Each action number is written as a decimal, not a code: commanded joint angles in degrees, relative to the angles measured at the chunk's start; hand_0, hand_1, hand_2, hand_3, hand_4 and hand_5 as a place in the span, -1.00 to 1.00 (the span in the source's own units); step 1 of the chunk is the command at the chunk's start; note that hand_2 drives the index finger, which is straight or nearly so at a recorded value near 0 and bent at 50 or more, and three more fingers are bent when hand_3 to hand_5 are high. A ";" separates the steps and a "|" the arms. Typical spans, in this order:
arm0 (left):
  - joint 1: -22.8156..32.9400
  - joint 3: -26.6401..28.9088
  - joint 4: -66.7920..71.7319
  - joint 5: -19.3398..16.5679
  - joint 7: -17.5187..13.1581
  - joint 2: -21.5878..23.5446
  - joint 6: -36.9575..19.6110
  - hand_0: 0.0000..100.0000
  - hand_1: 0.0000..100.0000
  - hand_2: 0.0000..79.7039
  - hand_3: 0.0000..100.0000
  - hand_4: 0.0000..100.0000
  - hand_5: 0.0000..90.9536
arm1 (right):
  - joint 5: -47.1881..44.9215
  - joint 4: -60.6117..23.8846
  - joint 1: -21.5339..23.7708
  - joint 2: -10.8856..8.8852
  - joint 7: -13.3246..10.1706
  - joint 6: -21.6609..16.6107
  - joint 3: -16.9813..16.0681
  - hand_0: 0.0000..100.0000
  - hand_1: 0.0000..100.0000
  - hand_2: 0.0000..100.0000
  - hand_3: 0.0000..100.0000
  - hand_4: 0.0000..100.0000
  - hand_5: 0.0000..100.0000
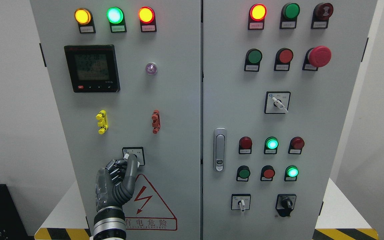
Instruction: Turn on light switch 1
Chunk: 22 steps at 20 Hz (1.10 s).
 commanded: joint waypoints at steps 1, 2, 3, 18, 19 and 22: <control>-0.05 -0.01 0.21 0.03 0.29 0.02 -0.07 0.13 -0.09 0.51 0.90 0.83 0.90 | 0.00 0.00 0.01 0.00 -0.03 0.01 0.00 -0.39 -1.00 -1.00 -1.00 -1.00 -1.00; -0.05 -0.01 0.21 0.03 0.29 0.02 -0.07 0.14 -0.09 0.51 0.90 0.83 0.90 | 0.00 0.00 0.01 0.00 -0.03 0.01 -0.09 -0.39 -1.00 -1.00 -1.00 -1.00 -1.00; -0.05 -0.01 0.21 0.12 0.29 0.02 -0.07 0.14 -0.09 0.51 0.90 0.83 0.90 | 0.00 0.00 0.01 0.00 -0.03 0.01 0.00 -0.39 -1.00 -1.00 -1.00 -1.00 -1.00; -0.05 -0.19 0.30 0.21 0.29 0.02 -0.07 -0.60 -0.12 0.55 0.90 0.83 0.90 | 0.00 0.00 0.01 0.00 -0.03 0.01 0.00 -0.39 -1.00 -1.00 -1.00 -1.00 -1.00; -0.05 -0.19 0.21 0.21 0.29 0.02 -0.07 -0.65 -0.13 0.56 0.90 0.83 0.90 | 0.00 0.00 -0.07 0.00 -0.03 0.01 0.00 -0.39 -1.00 -1.00 -1.00 -1.00 -1.00; -0.05 -0.19 0.21 0.21 0.29 0.02 -0.07 -0.73 -0.14 0.57 0.90 0.83 0.90 | 0.00 0.00 0.01 0.00 -0.03 0.01 0.00 -0.39 -1.00 -1.00 -1.00 -1.00 -1.00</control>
